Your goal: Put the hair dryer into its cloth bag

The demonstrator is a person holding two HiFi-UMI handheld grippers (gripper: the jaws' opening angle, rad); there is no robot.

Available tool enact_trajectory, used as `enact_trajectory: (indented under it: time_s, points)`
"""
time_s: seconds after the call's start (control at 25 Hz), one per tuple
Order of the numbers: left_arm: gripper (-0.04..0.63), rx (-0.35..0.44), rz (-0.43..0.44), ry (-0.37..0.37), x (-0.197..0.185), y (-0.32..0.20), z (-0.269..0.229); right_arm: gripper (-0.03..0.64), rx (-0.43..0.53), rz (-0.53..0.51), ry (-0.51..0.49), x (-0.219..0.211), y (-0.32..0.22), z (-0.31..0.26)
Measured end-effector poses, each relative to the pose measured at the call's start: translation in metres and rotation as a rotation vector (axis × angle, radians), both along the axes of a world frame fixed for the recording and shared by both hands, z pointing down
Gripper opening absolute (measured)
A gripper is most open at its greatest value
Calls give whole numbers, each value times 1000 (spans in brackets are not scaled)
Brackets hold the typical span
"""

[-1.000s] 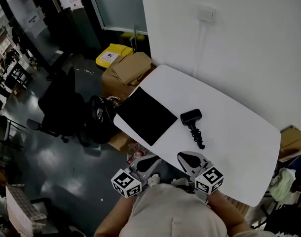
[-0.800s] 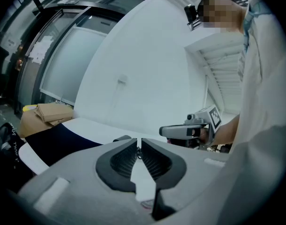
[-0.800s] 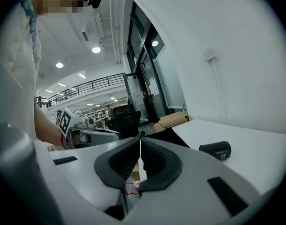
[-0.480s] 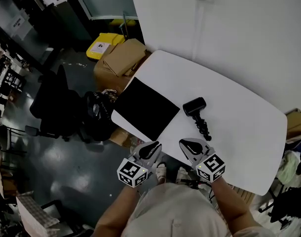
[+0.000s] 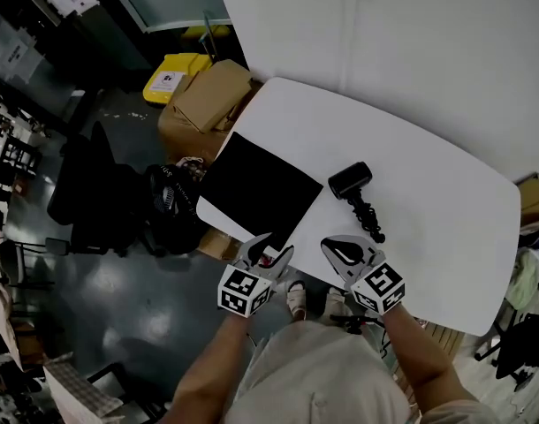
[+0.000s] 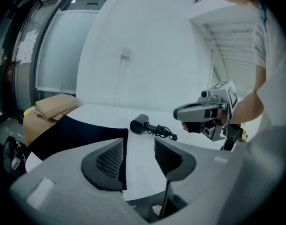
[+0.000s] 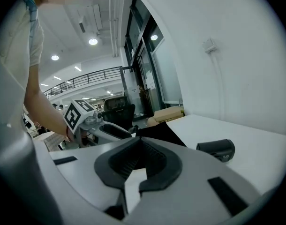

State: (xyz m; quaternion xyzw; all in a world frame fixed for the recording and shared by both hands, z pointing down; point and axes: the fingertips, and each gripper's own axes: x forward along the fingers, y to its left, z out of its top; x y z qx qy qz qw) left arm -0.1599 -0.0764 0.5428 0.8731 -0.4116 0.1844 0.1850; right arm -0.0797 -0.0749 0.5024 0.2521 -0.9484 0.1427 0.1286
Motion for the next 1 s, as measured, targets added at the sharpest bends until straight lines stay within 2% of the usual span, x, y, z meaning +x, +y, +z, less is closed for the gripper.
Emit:
enact_trajectory:
  time_s: [0.4, 0.52, 0.68, 1.0]
  points:
    - [199, -128, 109, -280, -4, -14, 61, 18, -25, 17, 19, 6, -7, 14]
    - [199, -163, 124, -342, -4, -17, 75, 18, -32, 19, 21, 7, -9, 16]
    - [198, -222, 120, -395, -4, -19, 92, 18, -39, 23, 19, 8, -9, 19]
    - [198, -317, 114, -441, -2, -24, 116, 18, -50, 28, 16, 12, -13, 22]
